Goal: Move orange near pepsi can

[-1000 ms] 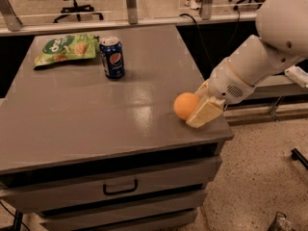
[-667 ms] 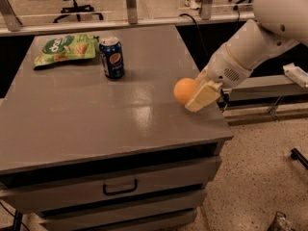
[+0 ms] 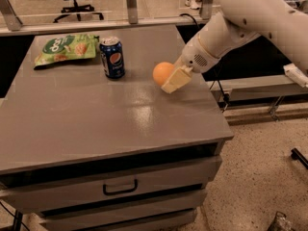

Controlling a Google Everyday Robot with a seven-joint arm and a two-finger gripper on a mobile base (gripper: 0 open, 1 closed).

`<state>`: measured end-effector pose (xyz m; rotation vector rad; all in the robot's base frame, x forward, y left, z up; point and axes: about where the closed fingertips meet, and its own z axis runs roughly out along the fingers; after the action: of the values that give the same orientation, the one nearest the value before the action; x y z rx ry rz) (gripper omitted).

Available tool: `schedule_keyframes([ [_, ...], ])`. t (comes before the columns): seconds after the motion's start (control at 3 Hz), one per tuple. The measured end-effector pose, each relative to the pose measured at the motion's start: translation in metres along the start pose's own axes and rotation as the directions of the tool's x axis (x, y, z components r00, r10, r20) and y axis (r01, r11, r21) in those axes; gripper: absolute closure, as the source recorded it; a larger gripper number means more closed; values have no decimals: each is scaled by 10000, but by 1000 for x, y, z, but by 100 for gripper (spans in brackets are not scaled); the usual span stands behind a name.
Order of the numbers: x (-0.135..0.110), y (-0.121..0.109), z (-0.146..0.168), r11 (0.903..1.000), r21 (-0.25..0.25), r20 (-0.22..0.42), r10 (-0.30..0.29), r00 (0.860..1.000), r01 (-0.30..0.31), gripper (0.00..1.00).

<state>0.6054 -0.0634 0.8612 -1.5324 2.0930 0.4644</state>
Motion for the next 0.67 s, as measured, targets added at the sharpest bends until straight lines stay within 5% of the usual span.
schedule_keyframes([
  [0.67,-48,-16,32,9998,137,949,-161,9954,149,100],
])
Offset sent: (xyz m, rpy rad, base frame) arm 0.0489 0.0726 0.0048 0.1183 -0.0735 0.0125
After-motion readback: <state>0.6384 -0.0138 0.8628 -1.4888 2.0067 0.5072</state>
